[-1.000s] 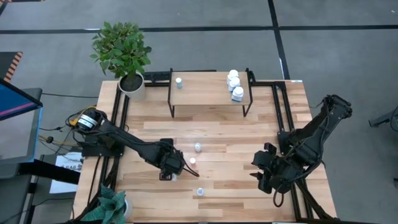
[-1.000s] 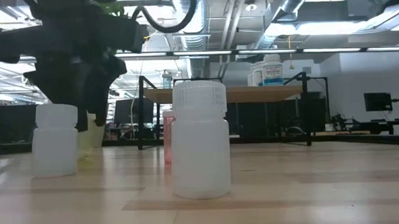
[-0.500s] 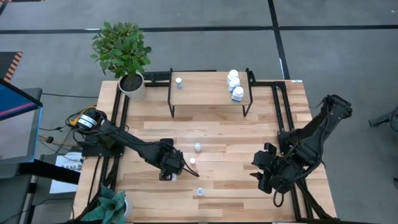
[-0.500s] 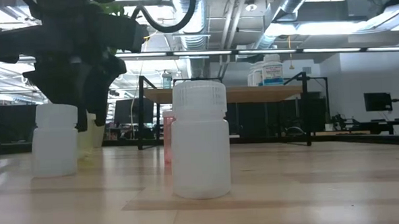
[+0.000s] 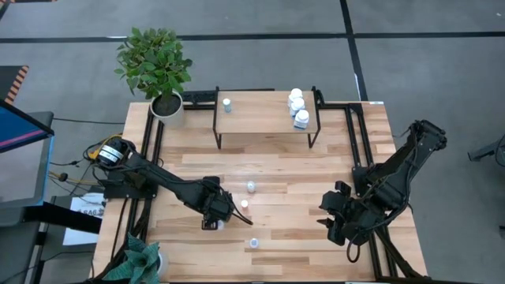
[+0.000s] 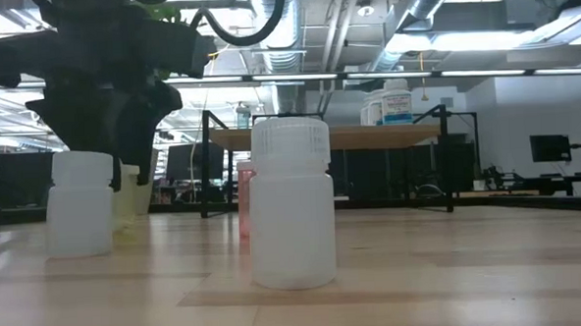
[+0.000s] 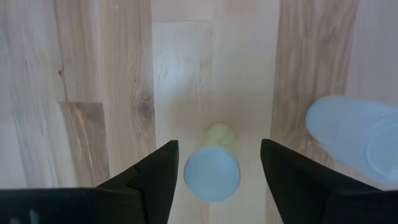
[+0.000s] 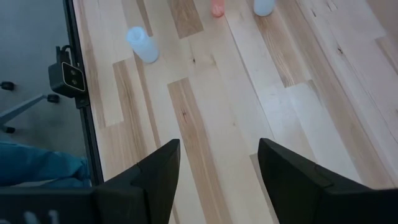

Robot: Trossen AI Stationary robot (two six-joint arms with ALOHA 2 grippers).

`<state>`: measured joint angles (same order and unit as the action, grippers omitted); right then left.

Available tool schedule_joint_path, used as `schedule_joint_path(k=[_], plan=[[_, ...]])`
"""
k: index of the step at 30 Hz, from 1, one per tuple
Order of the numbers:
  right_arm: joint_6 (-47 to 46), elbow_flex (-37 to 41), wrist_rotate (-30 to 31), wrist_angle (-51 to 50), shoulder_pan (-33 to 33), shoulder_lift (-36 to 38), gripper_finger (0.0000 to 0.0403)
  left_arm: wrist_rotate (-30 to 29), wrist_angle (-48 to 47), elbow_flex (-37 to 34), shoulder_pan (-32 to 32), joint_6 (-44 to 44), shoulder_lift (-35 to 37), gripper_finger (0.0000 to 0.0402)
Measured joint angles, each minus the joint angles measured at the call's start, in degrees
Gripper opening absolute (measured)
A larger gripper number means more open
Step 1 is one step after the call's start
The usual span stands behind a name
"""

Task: Pick and place medicine bottles onto shelf by color
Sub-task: Put the yellow pill bottle on the shelf

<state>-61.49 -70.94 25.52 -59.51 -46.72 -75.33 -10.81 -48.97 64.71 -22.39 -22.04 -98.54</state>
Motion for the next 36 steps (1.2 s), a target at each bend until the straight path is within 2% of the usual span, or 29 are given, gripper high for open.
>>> schedule_joint_path(k=[4, 15, 17, 20, 28, 36], plan=[[0.0, 0.0, 0.01, 0.01, 0.0, 0.02, 0.024, -0.04, 0.0, 0.0, 0.0, -0.08, 0.0, 0.02], [0.0, 0.0, 0.01, 0.01, 0.0, 0.0, 0.024, -0.04, -0.02, 0.0, 0.0, -0.86, 0.0, 0.0093], [0.0, 0.0, 0.02, 0.01, 0.0, 0.02, 0.024, 0.14, -0.11, 0.0, 0.09, -1.94, 0.17, 0.0084], [0.0, 0.0, 0.02, 0.01, 0.0, 0.01, 0.024, 3.51, -2.06, 0.97, 0.88, -3.32, 0.85, 0.0082], [0.0, 0.0, 0.04, 0.32, 0.0, 0.02, 0.024, 4.15, -21.68, 16.73, 7.85, -4.19, 1.18, 0.0094], [-0.02, 0.0, 0.04, 2.57, 0.0, 0.02, 0.024, 4.09, -24.84, 34.06, 19.97, 0.56, 1.2, 0.0088]])
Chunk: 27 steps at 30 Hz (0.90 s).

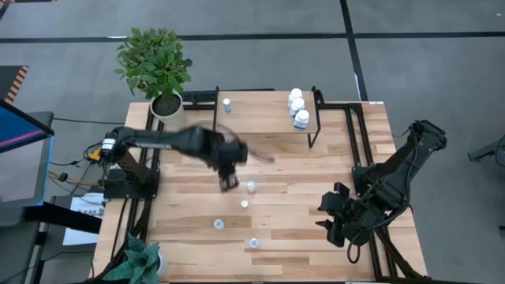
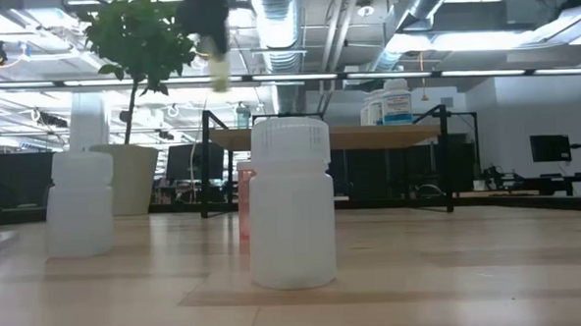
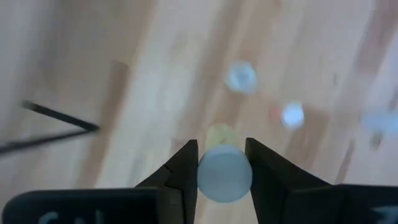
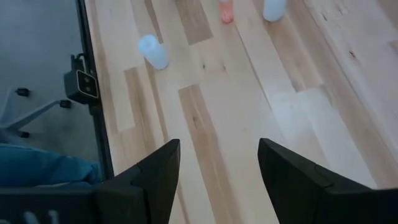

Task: Pick and place medicine bottles onto shelf by color
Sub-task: Put the yellow pill bottle on the shelf

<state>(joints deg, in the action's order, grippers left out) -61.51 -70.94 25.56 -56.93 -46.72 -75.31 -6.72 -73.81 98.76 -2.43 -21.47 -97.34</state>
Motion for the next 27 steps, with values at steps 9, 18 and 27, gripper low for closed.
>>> schedule_joint_path(k=[9, 18, 27], plan=[[0.0, 0.0, 0.0, 0.51, 0.0, 0.0, 0.024, -0.09, 1.24, 6.38, 16.99, 4.28, -0.19, 0.0085], [0.28, 0.0, 0.0, 0.46, 1.07, -0.01, 0.024, 0.13, 0.88, 6.51, 28.01, 3.36, -2.04, 0.0084], [0.48, 0.0, -0.02, 0.42, 2.67, -0.02, 0.024, -1.41, 1.03, 6.33, 29.21, 6.16, -4.38, 0.0083]])
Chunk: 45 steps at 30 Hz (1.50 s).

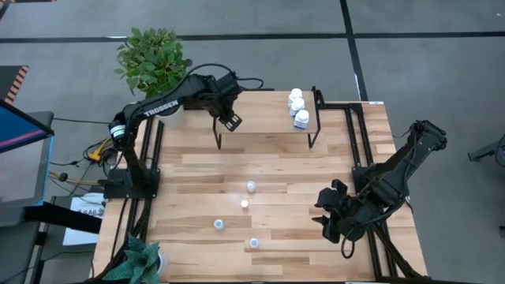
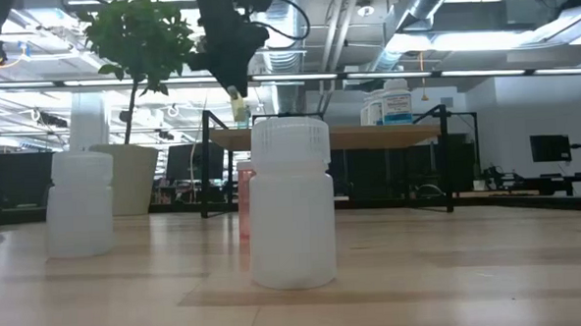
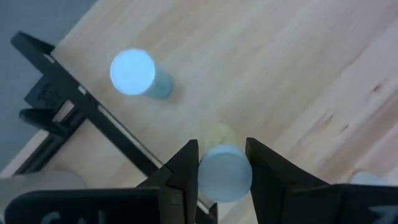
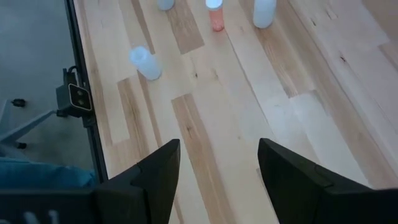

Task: Pick and place medicine bottles onto shelf by color
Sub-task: Put the yellow pill bottle on the shelf, then put the pink pill bottle on the shelf

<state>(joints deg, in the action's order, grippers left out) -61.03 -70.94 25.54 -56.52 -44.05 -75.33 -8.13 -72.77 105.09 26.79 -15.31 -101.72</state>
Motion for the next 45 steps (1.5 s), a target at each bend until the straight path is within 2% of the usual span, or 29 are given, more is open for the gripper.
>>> schedule_joint_path(k=[7, 14, 25, 32, 41, 45], plan=[[-0.01, 0.0, -0.09, 0.03, 0.01, 0.0, 0.024, -3.09, 0.33, 0.12, 0.22, 2.23, -1.17, 0.0083], [-0.35, 0.0, -0.11, 0.07, 0.01, 0.0, 0.024, -2.61, -0.23, 0.0, 0.37, 3.55, -2.45, 0.0085], [-0.44, -0.02, -0.13, 0.09, 0.01, 0.0, 0.024, -2.7, 0.02, 0.01, 0.37, 3.02, -2.94, 0.0163], [-0.44, -0.02, -0.13, 0.07, -0.01, 0.0, 0.024, -2.65, -0.24, 0.34, 0.22, 2.58, -2.95, 0.0182], [-0.44, -0.02, -0.13, 0.05, -0.01, 0.0, 0.024, -2.6, -3.7, 9.49, 0.22, 1.97, -2.96, 0.0182], [-0.46, -0.02, -0.13, 0.07, -0.01, 0.0, 0.024, 3.66, -8.24, 14.95, -1.01, -0.78, -2.94, 0.0182]])
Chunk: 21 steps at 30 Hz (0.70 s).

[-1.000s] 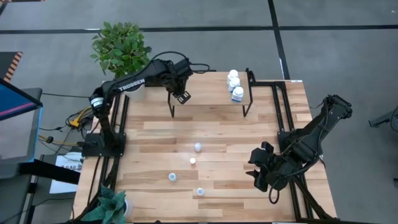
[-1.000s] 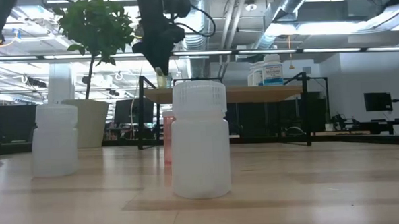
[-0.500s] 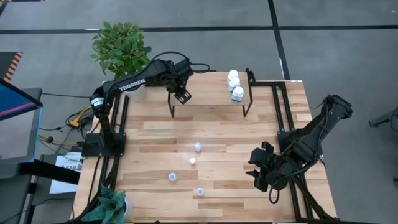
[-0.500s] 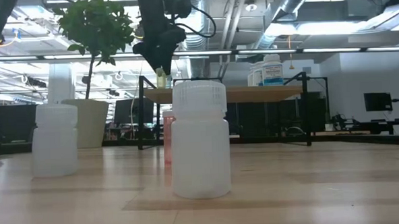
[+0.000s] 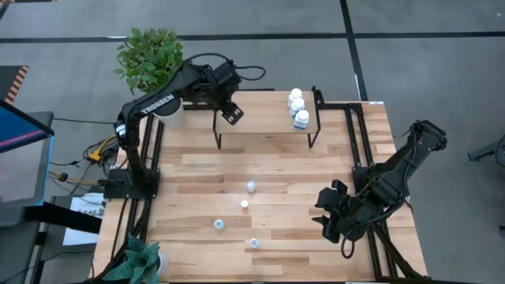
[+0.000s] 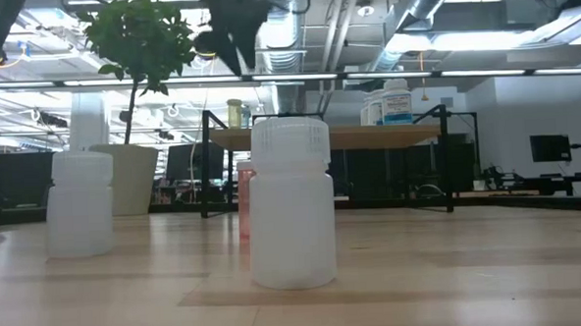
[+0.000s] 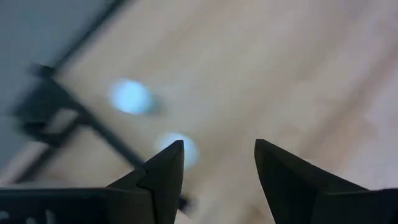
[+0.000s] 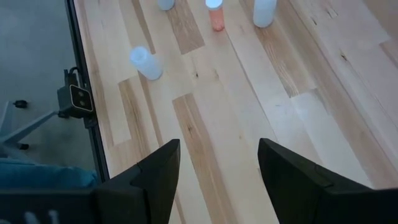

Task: Pick and place medicine bottles onto shelf by color
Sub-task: Put the pink pill bottle on the shelf

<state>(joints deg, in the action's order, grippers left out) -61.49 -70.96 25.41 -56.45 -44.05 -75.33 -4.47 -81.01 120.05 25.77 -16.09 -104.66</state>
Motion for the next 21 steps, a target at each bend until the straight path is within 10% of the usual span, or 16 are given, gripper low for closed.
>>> schedule_joint_path(k=[9, 21], plan=[[0.0, 0.01, 0.0, -0.02, 0.0, 0.0, 0.024, 19.04, -6.54, 6.32, -11.14, -0.69, 0.07, 0.0183], [-0.06, 0.0, 0.0, 0.05, 0.0, 0.0, 0.024, 13.4, -7.55, 0.59, -33.83, -2.56, -0.41, 0.0183]])
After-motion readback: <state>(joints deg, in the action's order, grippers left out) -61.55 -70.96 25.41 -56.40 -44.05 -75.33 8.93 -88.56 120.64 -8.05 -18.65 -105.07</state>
